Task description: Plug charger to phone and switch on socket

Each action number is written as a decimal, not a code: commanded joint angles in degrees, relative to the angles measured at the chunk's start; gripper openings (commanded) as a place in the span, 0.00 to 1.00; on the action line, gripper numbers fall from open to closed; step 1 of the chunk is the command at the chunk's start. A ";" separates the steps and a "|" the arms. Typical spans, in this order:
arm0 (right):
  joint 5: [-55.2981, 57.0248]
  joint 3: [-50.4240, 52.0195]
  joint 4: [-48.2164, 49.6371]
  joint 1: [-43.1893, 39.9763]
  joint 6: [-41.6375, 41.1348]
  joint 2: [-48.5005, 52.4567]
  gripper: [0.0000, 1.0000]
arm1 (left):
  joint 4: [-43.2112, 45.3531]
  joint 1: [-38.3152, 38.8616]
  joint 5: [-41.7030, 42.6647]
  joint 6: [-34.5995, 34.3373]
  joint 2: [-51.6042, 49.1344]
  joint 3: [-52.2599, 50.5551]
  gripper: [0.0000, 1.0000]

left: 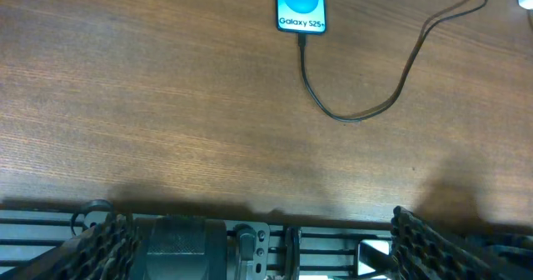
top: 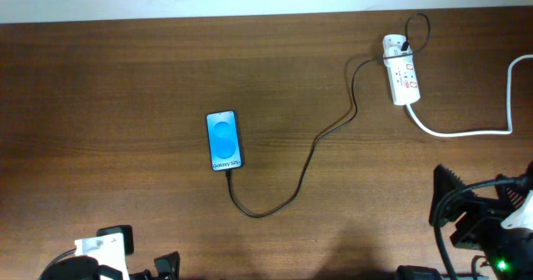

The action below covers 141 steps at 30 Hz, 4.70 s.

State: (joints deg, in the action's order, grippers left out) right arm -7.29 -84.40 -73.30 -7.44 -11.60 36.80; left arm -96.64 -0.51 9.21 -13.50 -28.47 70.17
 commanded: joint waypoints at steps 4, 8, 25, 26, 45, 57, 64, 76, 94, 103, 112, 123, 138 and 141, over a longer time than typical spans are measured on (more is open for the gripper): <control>0.66 0.17 -8.09 0.42 0.20 -0.13 0.98 | 0.07 -0.02 0.42 -0.76 0.37 -0.15 0.99; 0.26 0.15 -11.76 0.42 2.67 -0.20 0.99 | 0.07 -0.02 0.42 -0.76 0.37 -0.15 0.99; 0.31 0.28 -24.00 0.39 4.07 -7.28 0.98 | 0.09 -0.02 0.42 -0.76 0.37 -0.15 0.99; 0.31 0.28 -24.00 0.39 4.07 -7.28 0.98 | 0.07 -0.02 0.42 -0.76 0.37 -0.15 0.99; 0.26 0.28 -24.04 0.39 4.07 -8.81 0.98 | 0.09 -0.02 0.42 -0.76 0.37 -0.15 0.99; 0.28 0.28 -24.04 0.39 4.11 -22.73 0.98 | 0.07 -0.02 0.42 -0.76 0.37 -0.15 0.99; 0.28 0.28 -24.02 0.39 4.07 -32.39 0.98 | 0.07 -0.02 0.42 -0.76 0.37 -0.15 0.99; 1.14 0.22 -24.00 0.31 4.09 -35.32 0.98 | 0.07 -0.02 0.42 -0.76 0.37 -0.15 0.99; -1.36 11.89 -16.65 0.28 5.79 -35.43 0.98 | 0.07 -0.02 0.42 -0.76 0.37 -0.15 0.99; -15.85 35.50 13.68 0.31 5.79 -36.50 0.98 | 0.07 -0.02 0.42 -0.76 0.37 -0.15 0.99; -18.12 56.59 41.40 4.17 5.14 -36.52 0.98 | 0.09 -0.02 0.42 -0.76 0.37 -0.15 0.99; -14.56 71.67 57.66 4.92 5.11 -36.54 0.98 | 0.07 -0.02 0.42 -0.76 0.37 -0.15 0.99; -8.48 84.08 77.40 4.85 -2.89 -36.54 0.98 | 0.07 -0.02 0.42 -0.76 0.37 -0.15 0.99; -6.25 84.08 77.11 4.85 -4.87 -36.54 0.98 | 0.07 -0.02 0.42 -0.76 0.37 -0.15 0.99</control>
State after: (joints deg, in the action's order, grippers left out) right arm -16.75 -0.60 3.64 -2.94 -13.74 0.84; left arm -96.64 -0.51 9.21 -13.50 -28.38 70.02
